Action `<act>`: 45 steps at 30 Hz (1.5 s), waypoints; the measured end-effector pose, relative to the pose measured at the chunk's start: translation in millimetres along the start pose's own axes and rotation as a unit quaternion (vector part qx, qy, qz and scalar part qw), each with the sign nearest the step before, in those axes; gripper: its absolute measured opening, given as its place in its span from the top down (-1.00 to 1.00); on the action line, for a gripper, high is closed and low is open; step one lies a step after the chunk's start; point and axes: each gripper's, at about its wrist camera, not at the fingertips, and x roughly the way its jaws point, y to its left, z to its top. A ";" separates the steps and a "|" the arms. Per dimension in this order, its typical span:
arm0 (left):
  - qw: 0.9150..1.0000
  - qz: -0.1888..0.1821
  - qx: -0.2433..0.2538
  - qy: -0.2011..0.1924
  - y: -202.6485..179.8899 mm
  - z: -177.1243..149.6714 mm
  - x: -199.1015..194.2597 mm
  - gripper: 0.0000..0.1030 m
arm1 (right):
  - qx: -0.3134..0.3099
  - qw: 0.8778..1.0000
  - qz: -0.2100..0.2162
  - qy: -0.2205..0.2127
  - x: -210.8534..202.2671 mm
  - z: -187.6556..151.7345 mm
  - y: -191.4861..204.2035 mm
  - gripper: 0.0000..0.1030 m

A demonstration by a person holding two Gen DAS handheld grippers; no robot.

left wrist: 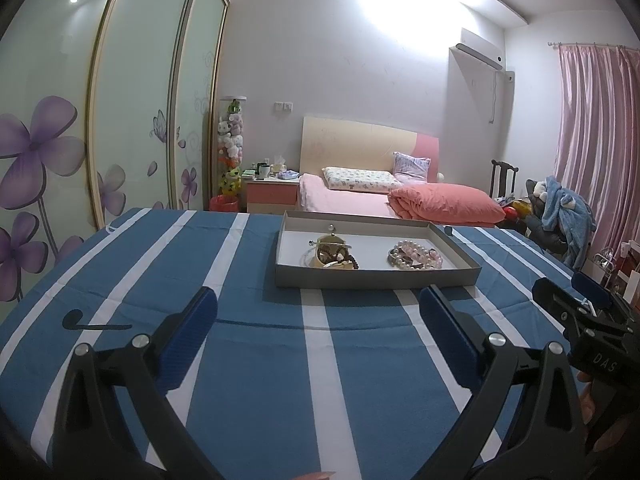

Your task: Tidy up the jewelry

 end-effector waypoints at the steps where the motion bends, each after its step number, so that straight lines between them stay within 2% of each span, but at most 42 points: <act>1: 1.000 0.000 0.000 0.001 -0.3 -1.1 0.8 -0.92 | 0.000 1.000 0.000 0.000 0.1 -1.0 0.1 -0.97; 45: 1.000 0.003 0.005 0.011 -8.1 -8.8 7.9 -0.92 | -0.002 1.000 0.004 0.015 7.0 -4.7 4.0 -0.97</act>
